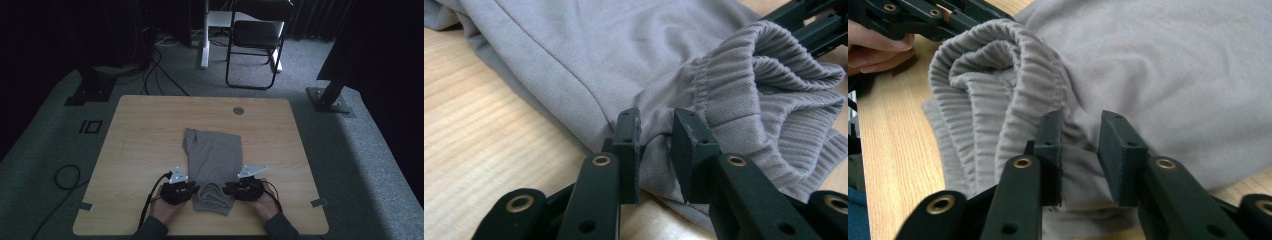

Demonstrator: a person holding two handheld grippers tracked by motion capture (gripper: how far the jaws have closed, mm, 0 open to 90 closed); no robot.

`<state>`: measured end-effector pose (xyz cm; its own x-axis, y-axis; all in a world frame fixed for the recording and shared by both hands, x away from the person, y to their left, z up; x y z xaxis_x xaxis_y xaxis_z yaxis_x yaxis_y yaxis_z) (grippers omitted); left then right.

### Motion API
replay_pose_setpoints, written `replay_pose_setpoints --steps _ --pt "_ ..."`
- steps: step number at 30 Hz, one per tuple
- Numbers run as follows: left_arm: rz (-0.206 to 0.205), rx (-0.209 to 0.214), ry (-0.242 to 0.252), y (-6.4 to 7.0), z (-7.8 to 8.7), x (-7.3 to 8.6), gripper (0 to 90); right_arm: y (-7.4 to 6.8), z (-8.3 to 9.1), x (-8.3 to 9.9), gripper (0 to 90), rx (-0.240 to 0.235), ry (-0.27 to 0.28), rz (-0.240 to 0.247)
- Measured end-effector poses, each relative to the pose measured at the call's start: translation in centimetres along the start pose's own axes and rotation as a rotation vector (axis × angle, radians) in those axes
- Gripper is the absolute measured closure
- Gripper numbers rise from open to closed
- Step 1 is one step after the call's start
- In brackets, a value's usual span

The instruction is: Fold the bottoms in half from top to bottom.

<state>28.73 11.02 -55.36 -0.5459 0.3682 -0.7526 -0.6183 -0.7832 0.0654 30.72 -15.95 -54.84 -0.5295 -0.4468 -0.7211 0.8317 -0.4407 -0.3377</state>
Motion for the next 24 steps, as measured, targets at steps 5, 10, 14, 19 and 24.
replay_pose_setpoints --steps 5,10,14,19,24 --pt "0.013 -0.031 0.031 -0.7 0.1 -0.9 65.2 0.8 -0.2 -1.3 57.4 0.045 0.031 -0.006" --pt "0.022 -0.097 0.078 -2.3 -0.6 -2.9 63.2 2.0 -0.9 -3.2 52.1 0.103 0.054 -0.007" --pt "0.034 -0.15 0.089 -3.6 -1.5 -4.1 62.3 3.5 -2.3 -5.3 48.1 0.18 0.045 0.002" --pt "0.054 -0.232 0.092 -6.0 -3.0 -6.5 61.8 5.5 -4.3 -7.1 44.0 0.265 0.024 0.001" --pt "0.074 -0.266 0.093 -7.3 -3.8 -7.8 61.7 6.2 -5.8 -7.3 41.6 0.295 -0.012 0.014"
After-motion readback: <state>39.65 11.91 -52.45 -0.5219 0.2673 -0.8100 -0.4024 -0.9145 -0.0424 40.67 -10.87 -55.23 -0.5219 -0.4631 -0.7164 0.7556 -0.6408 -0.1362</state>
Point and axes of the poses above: each handheld gripper's, and its own axes: z roughly backward along the jaws, x roughly out of its underside, y roughly to its right, the point moved 1 cm from there along -z, roughly forward along the jaws, and after that the axes turned 9 degrees about -x, right-handed, at the moved point
